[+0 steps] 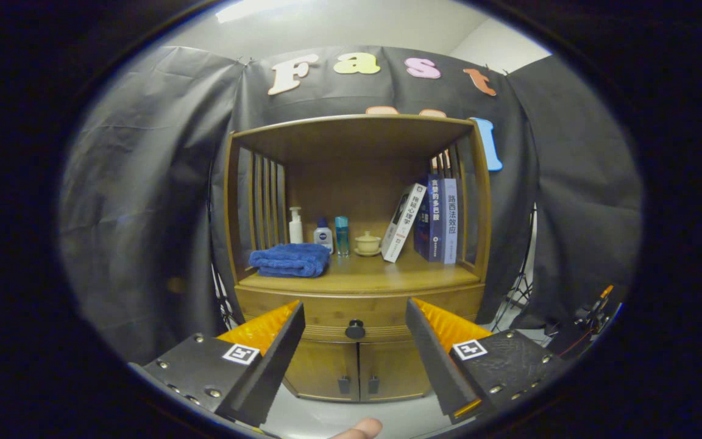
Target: Pull open the drawer, take out the items inside it, and place them on the countertop above the cabinet.
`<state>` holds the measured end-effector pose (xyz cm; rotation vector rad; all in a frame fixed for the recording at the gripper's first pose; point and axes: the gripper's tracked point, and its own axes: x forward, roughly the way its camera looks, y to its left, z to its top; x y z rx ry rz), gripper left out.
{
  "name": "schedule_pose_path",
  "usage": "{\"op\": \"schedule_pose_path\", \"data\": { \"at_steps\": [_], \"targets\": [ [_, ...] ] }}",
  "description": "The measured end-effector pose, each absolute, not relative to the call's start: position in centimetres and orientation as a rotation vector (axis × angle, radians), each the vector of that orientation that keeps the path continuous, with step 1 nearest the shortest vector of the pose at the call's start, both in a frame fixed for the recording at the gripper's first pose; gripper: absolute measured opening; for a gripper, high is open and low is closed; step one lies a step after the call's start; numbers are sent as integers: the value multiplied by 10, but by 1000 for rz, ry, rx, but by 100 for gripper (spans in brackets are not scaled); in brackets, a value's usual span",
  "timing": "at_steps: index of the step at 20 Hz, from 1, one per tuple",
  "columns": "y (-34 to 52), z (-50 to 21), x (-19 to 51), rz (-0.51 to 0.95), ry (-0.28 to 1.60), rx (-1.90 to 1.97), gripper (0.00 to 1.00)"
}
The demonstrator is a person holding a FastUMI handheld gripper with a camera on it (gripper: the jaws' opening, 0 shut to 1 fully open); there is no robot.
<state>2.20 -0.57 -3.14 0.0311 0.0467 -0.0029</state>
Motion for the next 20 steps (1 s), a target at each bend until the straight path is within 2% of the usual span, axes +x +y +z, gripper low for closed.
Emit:
{"op": "schedule_pose_path", "data": {
  "at_steps": [20],
  "targets": [
    [5, -157, 172, -7, 132, 19, 100]
  ]
}}
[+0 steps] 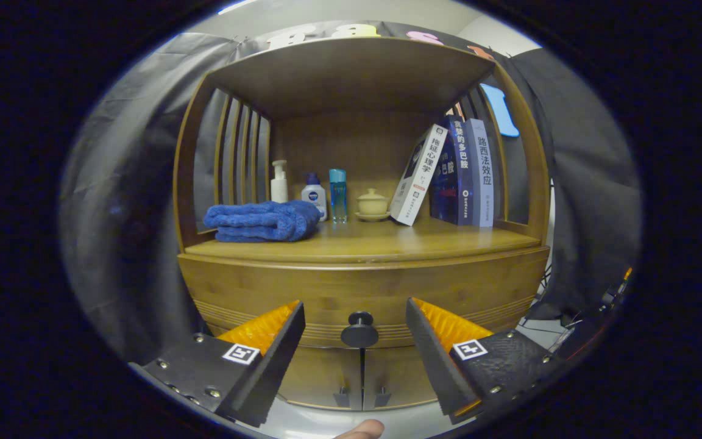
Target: Pull open the drawer, take out the items inside it, and place them on the countertop above the cabinet.
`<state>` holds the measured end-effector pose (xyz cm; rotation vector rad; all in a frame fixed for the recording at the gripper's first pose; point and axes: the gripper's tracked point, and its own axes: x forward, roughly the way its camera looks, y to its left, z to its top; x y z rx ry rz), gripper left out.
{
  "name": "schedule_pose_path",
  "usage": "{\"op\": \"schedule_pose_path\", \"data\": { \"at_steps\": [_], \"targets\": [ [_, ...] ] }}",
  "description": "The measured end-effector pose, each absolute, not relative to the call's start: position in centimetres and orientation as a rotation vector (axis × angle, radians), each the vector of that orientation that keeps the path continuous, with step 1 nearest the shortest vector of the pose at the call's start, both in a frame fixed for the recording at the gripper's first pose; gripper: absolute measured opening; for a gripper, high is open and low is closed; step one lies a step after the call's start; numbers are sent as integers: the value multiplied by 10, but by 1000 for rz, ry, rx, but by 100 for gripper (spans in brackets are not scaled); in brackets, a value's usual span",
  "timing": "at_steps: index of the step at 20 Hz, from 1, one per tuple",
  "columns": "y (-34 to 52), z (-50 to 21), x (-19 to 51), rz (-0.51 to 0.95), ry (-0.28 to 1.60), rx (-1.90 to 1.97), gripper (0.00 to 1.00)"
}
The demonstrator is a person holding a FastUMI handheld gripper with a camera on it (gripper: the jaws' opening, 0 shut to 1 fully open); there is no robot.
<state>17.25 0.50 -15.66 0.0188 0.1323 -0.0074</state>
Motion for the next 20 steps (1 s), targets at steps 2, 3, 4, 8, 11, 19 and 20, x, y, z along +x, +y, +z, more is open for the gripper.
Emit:
{"op": "schedule_pose_path", "data": {
  "at_steps": [2, 3, 4, 8, 11, 19, 20],
  "targets": [
    [11, -167, 186, 8, 156, 17, 100],
    [7, -172, 191, -8, 161, 20, 100],
    [6, -174, 196, -16, 159, 29, 98],
    [6, -173, 210, -12, 124, 62, 95],
    [-2, -176, 215, -32, 123, 29, 92],
    [-16, -194, 215, -73, 149, 55, 82],
    [-14, -194, 215, -75, 141, 85, 79]
  ]
}}
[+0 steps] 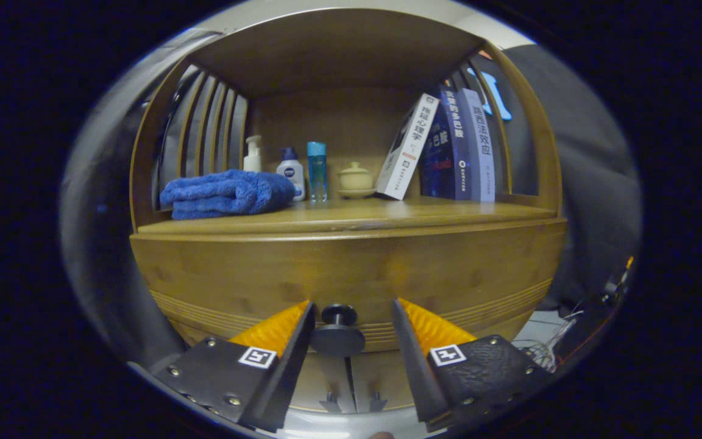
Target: Pull open the drawer, take out the items inside it, and place them on the countertop above the cabinet.
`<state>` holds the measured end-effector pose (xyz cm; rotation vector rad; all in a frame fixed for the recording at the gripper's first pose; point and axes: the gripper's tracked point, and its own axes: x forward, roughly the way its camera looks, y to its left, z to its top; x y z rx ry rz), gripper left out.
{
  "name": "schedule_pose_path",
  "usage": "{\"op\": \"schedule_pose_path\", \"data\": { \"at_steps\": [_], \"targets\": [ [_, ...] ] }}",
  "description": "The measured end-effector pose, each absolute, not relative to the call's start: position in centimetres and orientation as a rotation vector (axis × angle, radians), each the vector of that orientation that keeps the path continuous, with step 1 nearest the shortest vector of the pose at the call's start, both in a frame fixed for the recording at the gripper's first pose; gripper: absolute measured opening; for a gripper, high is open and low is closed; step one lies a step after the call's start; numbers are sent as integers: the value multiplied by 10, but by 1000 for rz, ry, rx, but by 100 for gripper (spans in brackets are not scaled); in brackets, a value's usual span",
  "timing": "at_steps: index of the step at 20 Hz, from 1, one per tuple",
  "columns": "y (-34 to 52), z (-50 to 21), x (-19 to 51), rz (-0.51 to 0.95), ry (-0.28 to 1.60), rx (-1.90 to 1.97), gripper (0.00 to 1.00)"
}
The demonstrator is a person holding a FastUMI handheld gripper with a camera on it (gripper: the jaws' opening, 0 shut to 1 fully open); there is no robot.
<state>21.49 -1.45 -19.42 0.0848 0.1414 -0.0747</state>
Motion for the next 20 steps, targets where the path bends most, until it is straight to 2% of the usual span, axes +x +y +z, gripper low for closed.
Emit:
{"op": "schedule_pose_path", "data": {
  "at_steps": [4, 9, 10, 13, 14, 16, 17, 20],
  "targets": [
    [-12, -200, 211, -59, 164, 84, 71],
    [-5, -207, 221, -61, 187, 42, 71],
    [-10, -206, 224, -63, 188, 59, 52],
    [-3, -204, 214, -58, 170, 73, 48],
    [-5, -204, 207, -55, 174, 68, 43],
    [-2, -210, 217, -36, 193, 78, 43],
    [-2, -208, 214, -29, 204, 58, 38],
    [-3, -211, 208, -46, 261, -1, 38]
  ]
}}
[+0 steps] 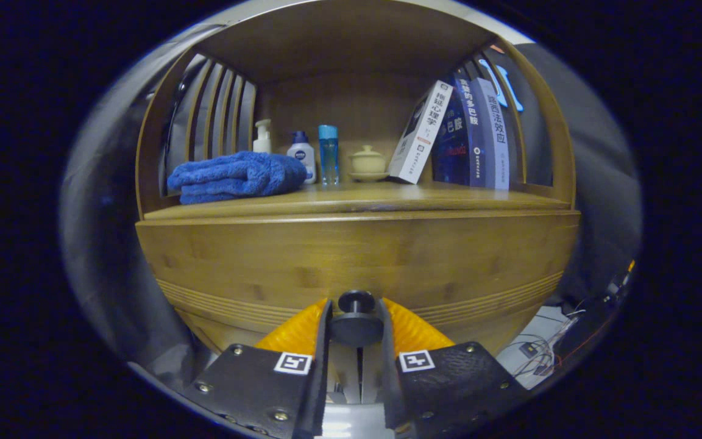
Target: Pull open the drawer, take out the items inside it, and place them on the countertop above the cabinet.
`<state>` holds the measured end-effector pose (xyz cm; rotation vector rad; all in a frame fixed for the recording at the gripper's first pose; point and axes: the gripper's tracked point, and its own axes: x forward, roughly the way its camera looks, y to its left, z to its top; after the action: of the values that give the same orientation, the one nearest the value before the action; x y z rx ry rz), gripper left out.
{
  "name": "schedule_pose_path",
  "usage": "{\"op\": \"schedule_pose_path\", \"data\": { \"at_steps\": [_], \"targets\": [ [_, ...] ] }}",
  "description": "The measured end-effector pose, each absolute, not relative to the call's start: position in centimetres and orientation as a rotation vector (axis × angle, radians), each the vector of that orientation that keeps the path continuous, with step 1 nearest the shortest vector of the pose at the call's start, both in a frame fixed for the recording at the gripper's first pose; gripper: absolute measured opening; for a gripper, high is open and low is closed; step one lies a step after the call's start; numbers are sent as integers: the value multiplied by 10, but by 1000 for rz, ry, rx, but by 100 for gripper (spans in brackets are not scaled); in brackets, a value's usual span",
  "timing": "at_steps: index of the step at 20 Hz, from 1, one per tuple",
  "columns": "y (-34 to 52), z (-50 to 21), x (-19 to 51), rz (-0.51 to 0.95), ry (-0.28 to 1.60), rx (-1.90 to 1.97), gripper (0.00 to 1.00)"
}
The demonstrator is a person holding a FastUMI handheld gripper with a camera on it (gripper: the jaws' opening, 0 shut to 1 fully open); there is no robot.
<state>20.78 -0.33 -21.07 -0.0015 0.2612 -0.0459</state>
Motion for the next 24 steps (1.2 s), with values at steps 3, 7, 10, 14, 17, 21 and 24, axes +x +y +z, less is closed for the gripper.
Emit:
{"op": "schedule_pose_path", "data": {
  "at_steps": [3, 7, 10, 14, 17, 21, 24],
  "targets": [
    [-5, -211, 196, -70, 273, -11, 38],
    [-4, -212, 175, -88, 270, 12, 38],
    [-3, -212, 163, -97, 285, 1, 38],
    [5, -217, 150, -52, 290, -17, 26],
    [18, -222, 140, -42, 281, 13, 3],
    [13, -214, 137, -81, 216, 40, 3],
    [5, -212, 141, -80, 219, 66, 20]
  ]
}}
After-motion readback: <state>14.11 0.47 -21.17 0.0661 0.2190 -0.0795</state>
